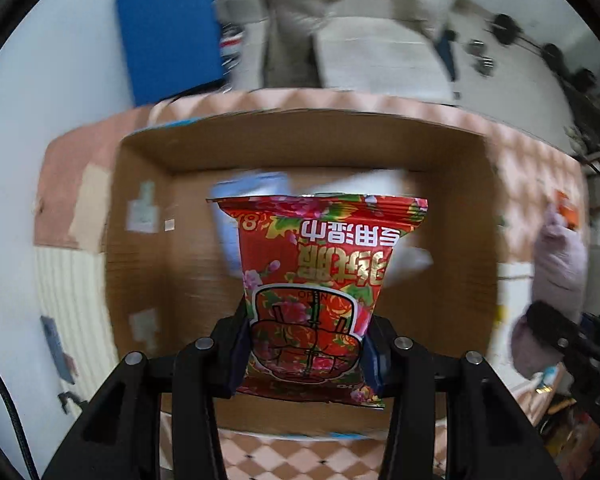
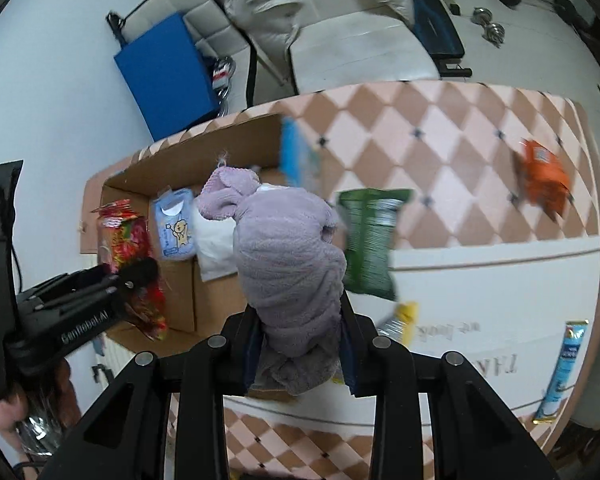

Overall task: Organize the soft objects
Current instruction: 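Carry the red bag and lilac towel into the box and release both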

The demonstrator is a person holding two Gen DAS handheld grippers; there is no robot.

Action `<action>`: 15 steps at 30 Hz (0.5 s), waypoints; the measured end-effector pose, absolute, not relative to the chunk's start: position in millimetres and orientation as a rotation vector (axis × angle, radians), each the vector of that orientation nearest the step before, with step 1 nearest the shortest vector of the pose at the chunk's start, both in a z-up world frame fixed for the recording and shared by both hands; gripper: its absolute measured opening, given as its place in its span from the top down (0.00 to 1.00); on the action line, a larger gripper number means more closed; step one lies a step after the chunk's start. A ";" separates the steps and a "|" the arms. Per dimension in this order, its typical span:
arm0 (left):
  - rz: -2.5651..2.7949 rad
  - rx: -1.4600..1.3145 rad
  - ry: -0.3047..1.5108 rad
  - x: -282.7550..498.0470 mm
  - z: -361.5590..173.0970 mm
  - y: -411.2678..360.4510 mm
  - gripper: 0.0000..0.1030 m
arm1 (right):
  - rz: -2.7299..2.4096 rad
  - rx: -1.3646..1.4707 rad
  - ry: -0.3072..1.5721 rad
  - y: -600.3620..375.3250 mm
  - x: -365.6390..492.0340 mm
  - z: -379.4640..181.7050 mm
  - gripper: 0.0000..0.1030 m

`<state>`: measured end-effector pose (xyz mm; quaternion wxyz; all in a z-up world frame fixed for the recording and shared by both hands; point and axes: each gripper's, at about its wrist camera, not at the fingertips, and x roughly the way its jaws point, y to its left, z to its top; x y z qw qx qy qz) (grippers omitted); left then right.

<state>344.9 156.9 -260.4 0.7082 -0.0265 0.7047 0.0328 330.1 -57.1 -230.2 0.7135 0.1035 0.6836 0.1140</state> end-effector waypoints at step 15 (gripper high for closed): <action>0.196 -0.029 1.685 385.0 -328.6 242.9 0.59 | 0.121 0.025 1.591 37.7 391.8 -289.7 0.66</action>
